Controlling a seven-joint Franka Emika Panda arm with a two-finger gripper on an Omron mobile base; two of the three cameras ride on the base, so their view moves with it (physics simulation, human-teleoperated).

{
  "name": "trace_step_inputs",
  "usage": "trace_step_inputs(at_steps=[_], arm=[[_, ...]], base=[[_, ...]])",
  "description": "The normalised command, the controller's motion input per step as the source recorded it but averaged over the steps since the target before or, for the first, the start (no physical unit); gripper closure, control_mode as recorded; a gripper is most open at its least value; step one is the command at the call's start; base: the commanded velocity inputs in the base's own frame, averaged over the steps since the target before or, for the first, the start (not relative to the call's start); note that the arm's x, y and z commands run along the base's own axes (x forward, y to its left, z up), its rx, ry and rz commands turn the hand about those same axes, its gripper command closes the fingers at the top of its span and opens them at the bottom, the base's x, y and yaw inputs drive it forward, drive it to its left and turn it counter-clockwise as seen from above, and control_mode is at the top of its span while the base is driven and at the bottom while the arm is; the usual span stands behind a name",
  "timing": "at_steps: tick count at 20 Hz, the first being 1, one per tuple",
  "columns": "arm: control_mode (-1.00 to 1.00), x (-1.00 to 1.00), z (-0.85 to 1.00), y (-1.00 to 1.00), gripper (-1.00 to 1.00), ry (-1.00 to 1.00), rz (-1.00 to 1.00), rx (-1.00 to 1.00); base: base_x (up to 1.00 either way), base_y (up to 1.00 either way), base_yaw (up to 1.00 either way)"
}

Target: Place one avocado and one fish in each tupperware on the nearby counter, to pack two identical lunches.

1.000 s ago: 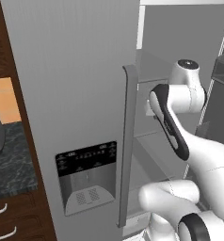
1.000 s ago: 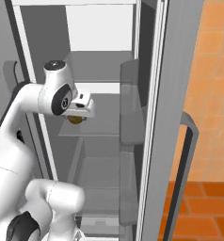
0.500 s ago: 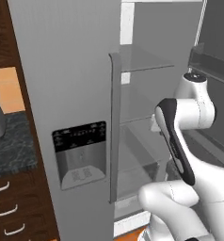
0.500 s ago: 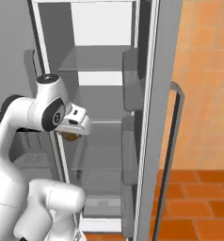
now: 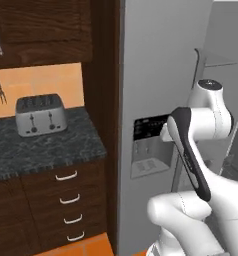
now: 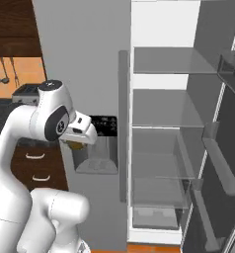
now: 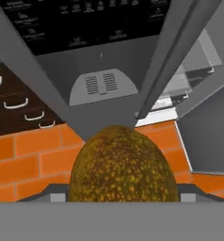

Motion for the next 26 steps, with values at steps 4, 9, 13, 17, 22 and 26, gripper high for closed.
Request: trace_step_inputs(at_steps=[4, 9, 13, 17, 22, 26], arm=[[1.0, 0.0, 0.0, 0.0, 1.0, 0.0, 0.0, 0.0], [1.0, 0.0, 0.0, 0.0, 1.0, 0.0, 0.0, 0.0], [1.0, 0.0, 0.0, 0.0, 1.0, 0.0, 0.0, 0.0], [1.0, 0.0, 0.0, 0.0, 1.0, 0.0, 0.0, 0.0], [1.0, 0.0, 0.0, 0.0, 1.0, 0.0, 0.0, 0.0], [1.0, 0.0, 0.0, 0.0, 1.0, 0.0, 0.0, 0.0]], base=[[0.0, 1.0, 0.21], [0.0, 1.0, 0.22], [0.0, 1.0, 0.24], [0.0, 1.0, 0.23], [0.1, 1.0, 0.25], [0.75, 1.0, 0.1]])
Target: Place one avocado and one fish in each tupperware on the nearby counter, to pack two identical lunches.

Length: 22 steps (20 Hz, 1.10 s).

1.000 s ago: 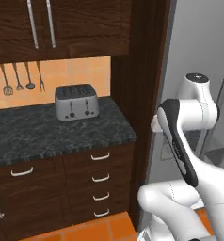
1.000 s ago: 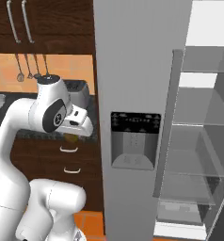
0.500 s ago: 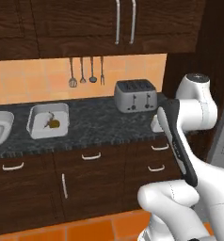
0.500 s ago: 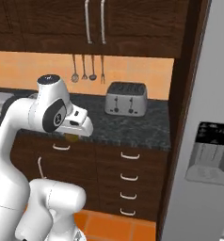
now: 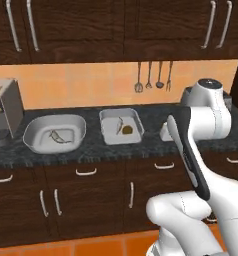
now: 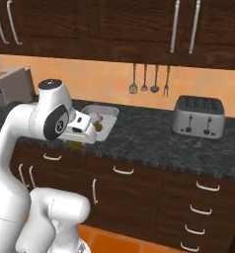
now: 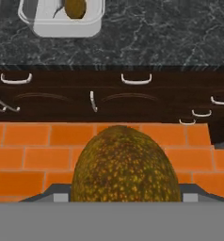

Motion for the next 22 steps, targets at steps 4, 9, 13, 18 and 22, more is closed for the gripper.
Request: trace_step_inputs(at_steps=[4, 9, 13, 18, 22], arm=[[1.0, 0.0, 0.0, 0.0, 1.0, 0.0, 0.0, 0.0], [1.0, 0.0, 0.0, 0.0, 1.0, 0.0, 0.0, 0.0], [1.0, 0.0, 0.0, 0.0, 1.0, 0.0, 0.0, 0.0], [1.0, 0.0, 0.0, 0.0, 1.0, 0.0, 0.0, 0.0], [-1.0, 0.27, -0.4, 0.0, 1.0, 0.1, -0.07, 0.04]], base=[[0.77, 1.0, 0.02], [0.42, 1.0, -0.02], [0.42, 0.99, -0.04], [0.5, 0.56, -0.09], [0.21, -0.04, -0.04]])
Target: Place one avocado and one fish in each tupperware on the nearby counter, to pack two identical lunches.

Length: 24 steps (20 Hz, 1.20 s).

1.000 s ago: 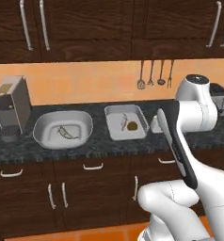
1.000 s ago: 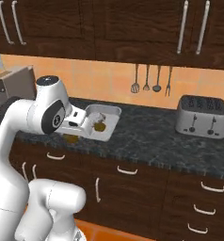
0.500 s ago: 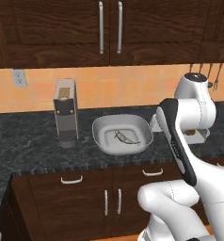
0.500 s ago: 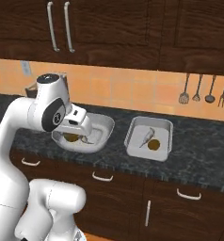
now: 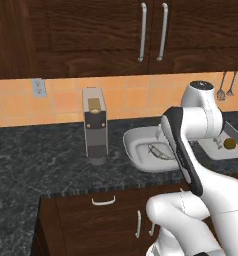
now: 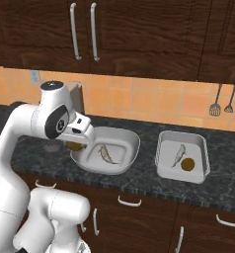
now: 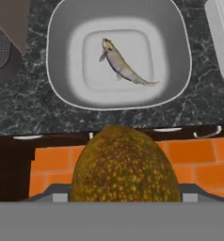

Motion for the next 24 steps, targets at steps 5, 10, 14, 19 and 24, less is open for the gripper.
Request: trace_step_inputs(at_steps=[5, 10, 14, 19, 24], arm=[[-1.0, 0.86, -0.85, 0.0, 1.0, 0.12, -0.14, 0.05], [-1.0, 0.98, -0.51, -0.04, 1.0, 0.0, -0.11, 0.0], [-1.0, 1.0, -0.24, -0.39, 1.0, 0.16, -0.13, 0.0], [-1.0, 0.85, -0.18, -0.69, 1.0, 0.16, -0.05, 0.0], [-1.0, 0.73, -0.34, -0.36, 1.0, 0.2, 0.02, 0.0]], base=[[0.0, 0.0, 0.0], [0.0, 0.0, 0.0], [0.0, 0.0, 0.0], [0.0, 0.0, 0.0], [0.0, 0.0, 0.0]])
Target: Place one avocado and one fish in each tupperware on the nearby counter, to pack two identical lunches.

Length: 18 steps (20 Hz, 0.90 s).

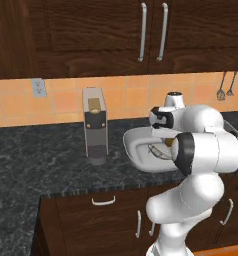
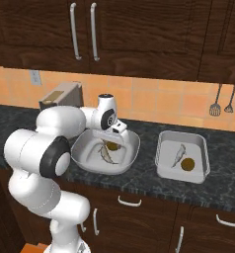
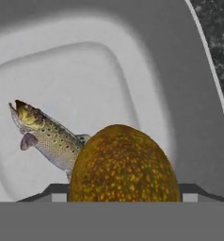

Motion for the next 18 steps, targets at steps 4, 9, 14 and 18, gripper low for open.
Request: trace_step_inputs(at_steps=[4, 9, 14, 18], arm=[[-1.0, 0.37, -0.79, 0.0, 1.0, 0.19, 0.09, 0.0], [-1.0, -0.09, -0.39, 0.0, 1.0, -0.06, 0.01, 0.0], [-1.0, -0.05, -0.46, 0.02, 1.0, -0.21, 0.02, 0.01], [-1.0, 0.0, -0.14, 0.03, 1.0, -0.14, 0.09, 0.04]], base=[[0.0, 0.0, 0.0], [0.0, 0.0, 0.0], [0.0, 0.0, 0.0], [0.0, 0.0, 0.0]])
